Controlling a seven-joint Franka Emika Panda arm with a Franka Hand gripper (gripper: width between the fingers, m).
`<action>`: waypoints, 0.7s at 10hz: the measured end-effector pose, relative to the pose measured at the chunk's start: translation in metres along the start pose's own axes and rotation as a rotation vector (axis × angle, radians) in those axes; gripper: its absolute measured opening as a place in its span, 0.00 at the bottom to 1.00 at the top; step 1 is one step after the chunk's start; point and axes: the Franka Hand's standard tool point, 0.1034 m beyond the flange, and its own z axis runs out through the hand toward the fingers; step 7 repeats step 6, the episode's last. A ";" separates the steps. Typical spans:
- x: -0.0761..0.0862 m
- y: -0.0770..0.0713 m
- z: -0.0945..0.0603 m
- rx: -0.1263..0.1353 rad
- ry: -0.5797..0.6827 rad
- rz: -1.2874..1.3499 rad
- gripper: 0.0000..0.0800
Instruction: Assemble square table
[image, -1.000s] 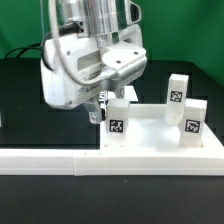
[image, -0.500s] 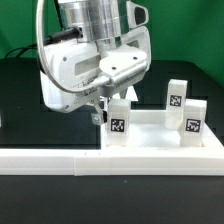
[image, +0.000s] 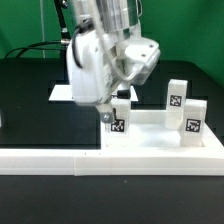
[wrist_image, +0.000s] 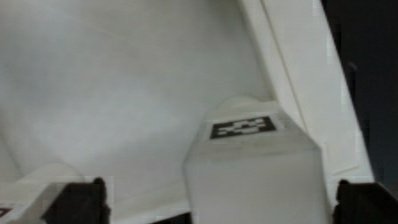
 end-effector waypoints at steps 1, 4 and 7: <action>0.000 0.000 -0.001 0.003 -0.002 0.003 0.81; 0.001 0.001 0.001 0.000 0.000 0.003 0.81; 0.001 0.001 0.002 0.000 0.001 0.003 0.81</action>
Offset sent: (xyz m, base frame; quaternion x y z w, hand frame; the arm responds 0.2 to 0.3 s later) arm 0.0000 0.0000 0.0000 0.0000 0.0000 0.0000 1.0000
